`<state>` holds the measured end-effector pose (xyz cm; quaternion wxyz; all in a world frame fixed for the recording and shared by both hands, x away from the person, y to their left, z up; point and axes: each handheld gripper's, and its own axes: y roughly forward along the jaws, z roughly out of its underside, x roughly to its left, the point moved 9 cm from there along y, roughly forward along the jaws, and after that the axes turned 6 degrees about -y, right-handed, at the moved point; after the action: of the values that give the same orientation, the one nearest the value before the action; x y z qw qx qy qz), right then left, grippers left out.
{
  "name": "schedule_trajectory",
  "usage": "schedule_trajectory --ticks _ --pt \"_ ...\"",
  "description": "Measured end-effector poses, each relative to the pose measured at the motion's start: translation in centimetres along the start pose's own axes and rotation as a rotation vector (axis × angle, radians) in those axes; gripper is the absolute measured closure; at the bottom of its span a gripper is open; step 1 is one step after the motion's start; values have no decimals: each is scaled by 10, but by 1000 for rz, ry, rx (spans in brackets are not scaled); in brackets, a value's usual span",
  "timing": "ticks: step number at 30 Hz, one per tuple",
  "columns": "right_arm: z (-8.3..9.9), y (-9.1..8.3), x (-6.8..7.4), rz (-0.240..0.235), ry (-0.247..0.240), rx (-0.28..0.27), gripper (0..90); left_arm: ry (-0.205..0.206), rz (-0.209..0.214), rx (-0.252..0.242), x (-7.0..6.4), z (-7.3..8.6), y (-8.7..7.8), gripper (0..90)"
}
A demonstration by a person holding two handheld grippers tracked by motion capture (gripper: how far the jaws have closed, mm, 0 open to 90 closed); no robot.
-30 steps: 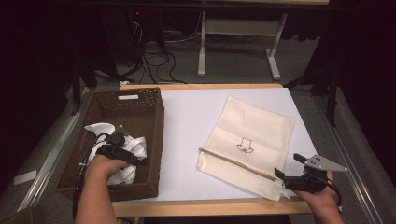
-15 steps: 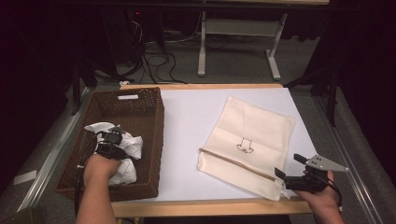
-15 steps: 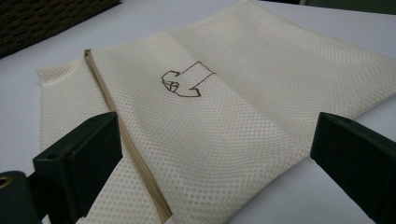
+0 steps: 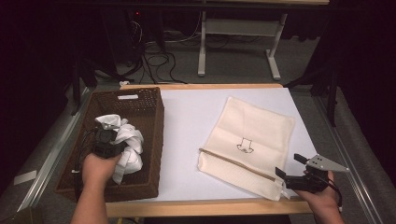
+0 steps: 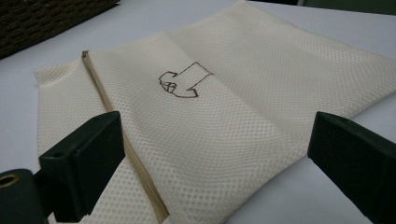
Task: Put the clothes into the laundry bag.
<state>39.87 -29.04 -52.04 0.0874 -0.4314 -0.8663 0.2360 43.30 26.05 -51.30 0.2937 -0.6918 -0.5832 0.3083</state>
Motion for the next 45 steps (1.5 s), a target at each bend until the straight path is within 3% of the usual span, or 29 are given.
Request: schedule_trajectory --ticks 11,18,26,31,36,38,40,45 --pt "-2 -2 1 4 2 -15 50 13 42 -238 -4 -17 -27 808" --pt "-3 -2 1 6 -3 -19 50 -1 3 -360 -1 -21 -43 809" --pt "-2 -1 2 2 -3 -20 54 7 11 -541 -3 -26 -66 806" --pt "-2 0 3 2 -7 -17 56 -20 19 -625 0 -27 -78 807" --pt "-1 1 3 2 -6 -14 59 -81 45 -697 5 -28 -90 807" --pt "-1 1 3 2 -6 -15 59 -88 55 -727 5 -30 -97 807" --pt "-1 0 3 3 3 -15 61 -127 74 -757 6 -34 -104 808" --pt "-1 0 2 4 -2 -15 62 -152 53 -816 4 -41 -118 809"
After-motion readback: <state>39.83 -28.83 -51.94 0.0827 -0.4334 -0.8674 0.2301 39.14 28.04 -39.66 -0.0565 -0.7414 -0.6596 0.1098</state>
